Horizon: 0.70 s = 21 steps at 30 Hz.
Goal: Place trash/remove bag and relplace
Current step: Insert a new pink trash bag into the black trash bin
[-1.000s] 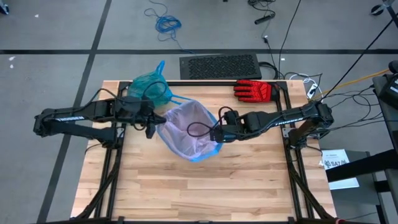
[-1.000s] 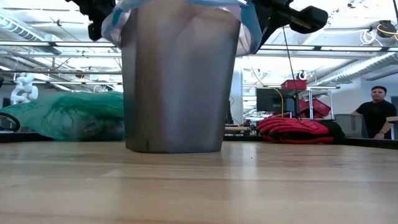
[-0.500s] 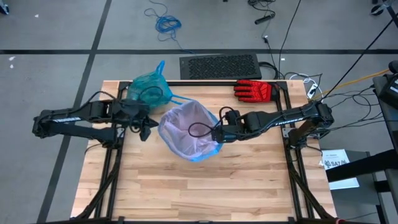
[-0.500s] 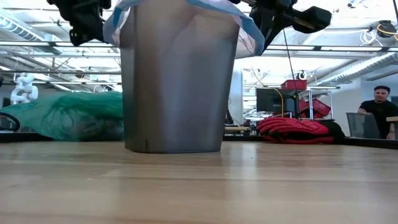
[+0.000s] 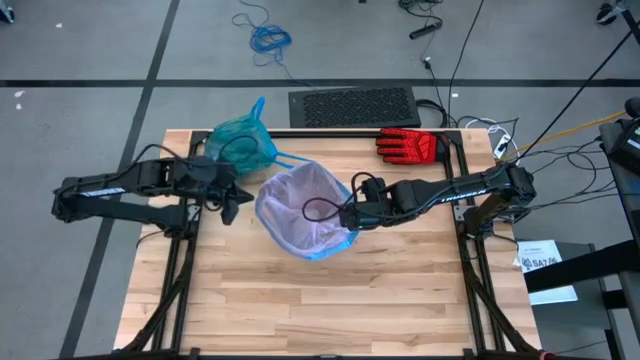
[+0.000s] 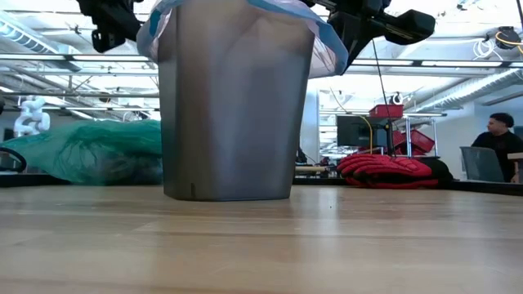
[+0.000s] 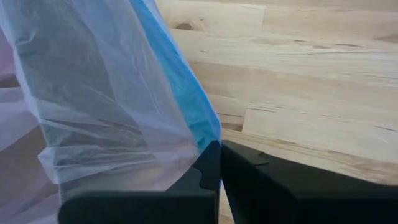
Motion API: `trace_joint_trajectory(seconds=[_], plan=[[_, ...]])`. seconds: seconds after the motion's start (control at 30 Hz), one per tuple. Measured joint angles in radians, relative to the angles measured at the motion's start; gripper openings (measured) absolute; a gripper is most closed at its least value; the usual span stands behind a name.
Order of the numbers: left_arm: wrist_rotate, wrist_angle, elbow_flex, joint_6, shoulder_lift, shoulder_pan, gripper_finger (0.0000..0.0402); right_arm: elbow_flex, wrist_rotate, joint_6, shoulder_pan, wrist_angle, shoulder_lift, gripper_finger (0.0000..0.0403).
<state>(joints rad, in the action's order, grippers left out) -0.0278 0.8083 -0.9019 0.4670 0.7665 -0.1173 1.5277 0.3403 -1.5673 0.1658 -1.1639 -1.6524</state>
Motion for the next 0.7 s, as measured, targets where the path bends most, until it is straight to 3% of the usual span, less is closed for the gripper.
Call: trace_joint_trajectory(seconds=[0.27,0.7], plan=[[-0.005,0.011,-0.003,-0.028,-0.017,0.000,0.0000,0.000,0.000,0.000,0.000,0.000,-0.001,0.0000],[-0.027,-0.051,0.025,-0.090,0.058,0.000,0.0000,0.000,-0.002,-0.001,0.000,0.000,-0.001,0.0000]])
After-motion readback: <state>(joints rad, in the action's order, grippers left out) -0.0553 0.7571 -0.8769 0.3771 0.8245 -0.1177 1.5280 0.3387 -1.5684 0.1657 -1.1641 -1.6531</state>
